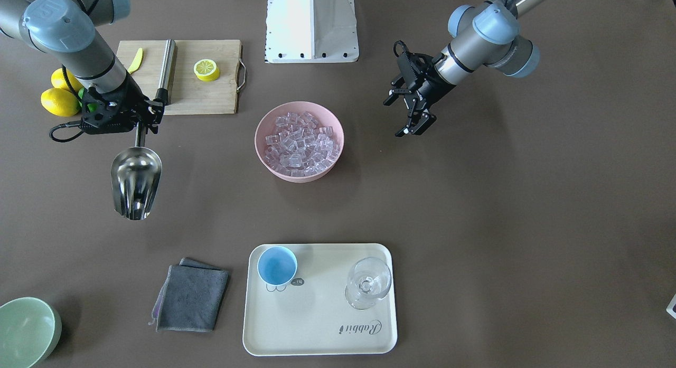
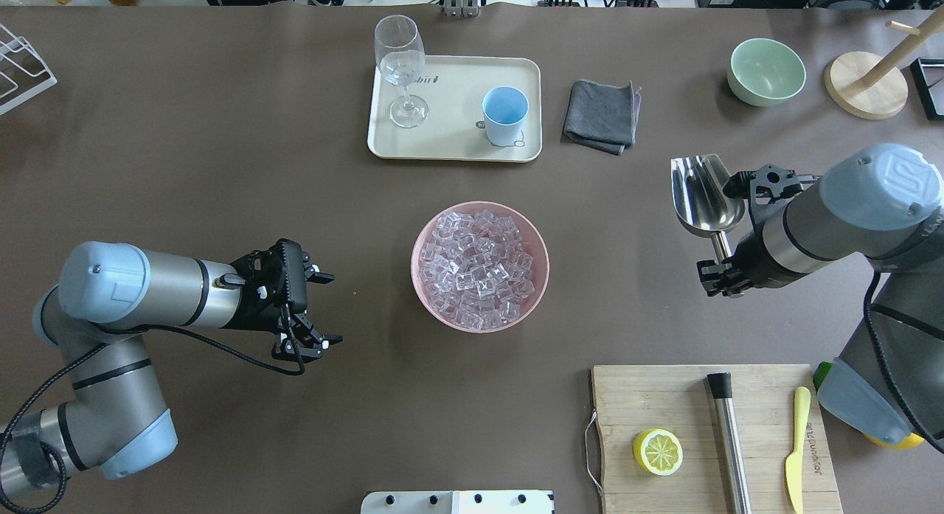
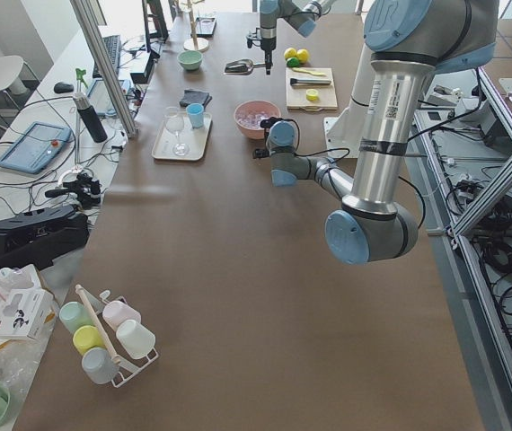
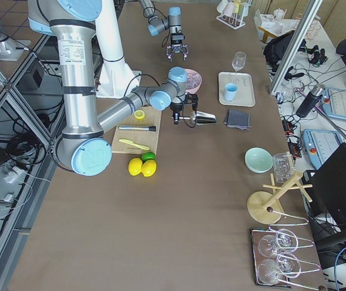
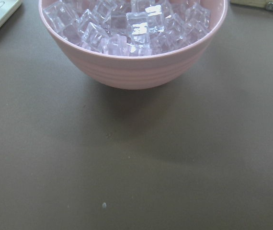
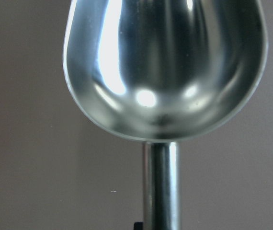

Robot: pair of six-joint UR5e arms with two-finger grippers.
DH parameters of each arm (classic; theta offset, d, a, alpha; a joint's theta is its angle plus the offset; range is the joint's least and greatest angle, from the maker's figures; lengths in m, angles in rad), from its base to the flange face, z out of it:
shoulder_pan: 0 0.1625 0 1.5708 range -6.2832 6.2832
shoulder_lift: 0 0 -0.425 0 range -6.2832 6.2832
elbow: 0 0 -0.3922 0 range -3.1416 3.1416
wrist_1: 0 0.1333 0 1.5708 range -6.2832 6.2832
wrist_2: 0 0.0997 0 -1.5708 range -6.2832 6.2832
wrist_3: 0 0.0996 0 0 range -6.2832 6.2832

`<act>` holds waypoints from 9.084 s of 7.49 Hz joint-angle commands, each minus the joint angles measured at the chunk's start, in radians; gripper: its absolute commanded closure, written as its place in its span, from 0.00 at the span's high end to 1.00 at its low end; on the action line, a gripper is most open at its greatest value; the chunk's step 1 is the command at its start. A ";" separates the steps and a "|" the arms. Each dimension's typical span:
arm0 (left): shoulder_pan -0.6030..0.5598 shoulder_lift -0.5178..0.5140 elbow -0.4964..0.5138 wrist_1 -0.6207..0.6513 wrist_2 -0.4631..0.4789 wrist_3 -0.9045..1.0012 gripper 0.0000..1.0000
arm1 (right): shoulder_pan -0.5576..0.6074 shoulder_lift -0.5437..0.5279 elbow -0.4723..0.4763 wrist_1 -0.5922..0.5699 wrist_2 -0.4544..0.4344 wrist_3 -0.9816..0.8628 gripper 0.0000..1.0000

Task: Put ice in cup with scoop
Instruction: 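Lift the metal scoop with the right gripper and swing it up, then bring the scoop over the pink bowl and lower it into the ice, then drag the scoop through the ice cubes with the right gripper to fill it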

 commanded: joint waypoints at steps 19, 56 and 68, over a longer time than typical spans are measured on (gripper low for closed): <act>0.019 -0.223 0.220 -0.108 0.083 0.001 0.98 | 0.203 0.355 0.225 -1.149 -0.100 -1.813 0.00; 0.039 -0.196 0.237 -0.180 0.169 -0.002 0.98 | -0.167 0.942 -0.479 -1.294 -0.211 -1.328 0.00; 0.037 -0.196 0.241 -0.174 0.170 -0.002 0.98 | -0.169 0.657 -0.173 -0.960 -0.215 -1.331 0.00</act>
